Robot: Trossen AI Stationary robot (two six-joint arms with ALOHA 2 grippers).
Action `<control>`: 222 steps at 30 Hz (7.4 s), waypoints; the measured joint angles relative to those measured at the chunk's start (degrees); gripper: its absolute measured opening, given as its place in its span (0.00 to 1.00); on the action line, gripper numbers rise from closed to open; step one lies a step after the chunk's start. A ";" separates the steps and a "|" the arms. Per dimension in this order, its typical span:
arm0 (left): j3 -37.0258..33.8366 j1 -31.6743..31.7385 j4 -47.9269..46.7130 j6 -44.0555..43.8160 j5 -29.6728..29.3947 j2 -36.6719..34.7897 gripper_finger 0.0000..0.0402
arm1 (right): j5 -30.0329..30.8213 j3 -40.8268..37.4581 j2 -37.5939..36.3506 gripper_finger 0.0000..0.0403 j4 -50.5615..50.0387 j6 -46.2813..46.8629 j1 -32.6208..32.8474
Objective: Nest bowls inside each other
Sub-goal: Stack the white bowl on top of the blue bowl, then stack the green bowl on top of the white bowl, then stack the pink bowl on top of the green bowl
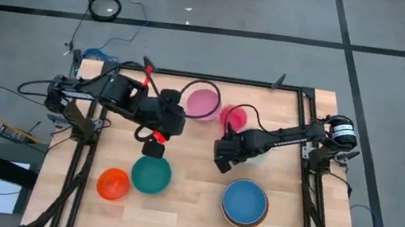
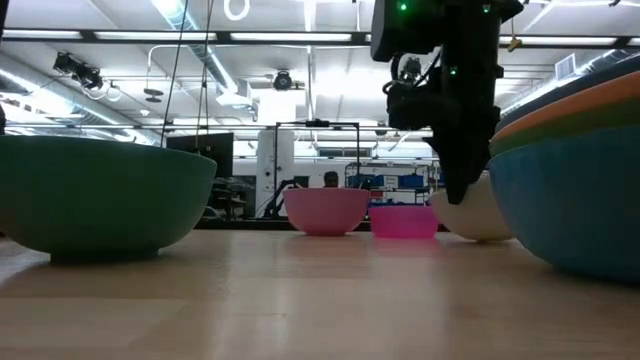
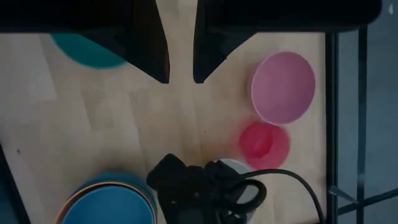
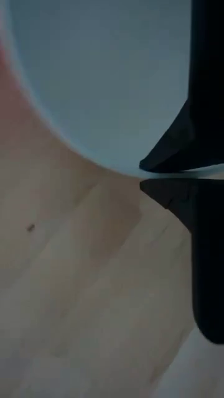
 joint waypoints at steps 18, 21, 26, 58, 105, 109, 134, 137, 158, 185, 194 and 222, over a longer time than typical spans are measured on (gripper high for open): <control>0.00 -1.04 -5.50 -5.38 0.02 0.00 0.20 | 2.13 -0.11 -16.67 0.00 -5.66 3.15 7.96; 0.00 -1.42 -6.03 -6.04 -0.01 0.00 0.20 | 2.85 -0.11 -22.42 0.00 -5.01 5.94 13.01; 0.00 -2.76 -6.05 -7.55 0.11 0.00 0.20 | 6.08 -0.07 -27.92 0.00 0.09 10.50 23.08; 0.00 -12.73 -9.95 -22.68 -5.16 0.00 0.20 | 3.29 2.26 -20.82 0.45 8.45 19.79 36.23; -42.10 -25.74 22.78 -29.25 6.75 4.15 0.20 | 37.61 5.90 -23.99 0.41 -24.11 24.31 40.21; -42.10 -25.74 22.85 -28.58 6.75 6.05 0.20 | 37.31 5.90 -23.99 0.41 -24.07 24.31 40.21; -41.11 -23.79 25.09 -16.78 -4.22 7.67 0.01 | 38.67 5.90 -23.97 0.41 -24.19 24.10 39.49; -36.54 -20.41 26.78 -8.33 -11.62 7.67 0.01 | 39.85 5.90 -23.97 0.41 -24.80 24.23 38.46; -27.93 -2.83 62.87 17.23 23.70 12.53 0.01 | 40.67 5.90 -23.97 0.41 -36.12 36.42 36.35; -27.93 -2.40 75.63 5.16 30.64 19.72 0.16 | 40.64 5.88 -23.98 0.41 -36.25 35.31 36.54; -27.93 -2.47 77.36 2.23 33.23 19.72 0.17 | 40.13 5.88 -23.97 0.41 -36.35 35.24 36.54; -34.71 20.60 31.92 26.20 3.97 2.73 0.17 | 44.48 5.88 -23.97 0.41 -36.44 34.81 38.66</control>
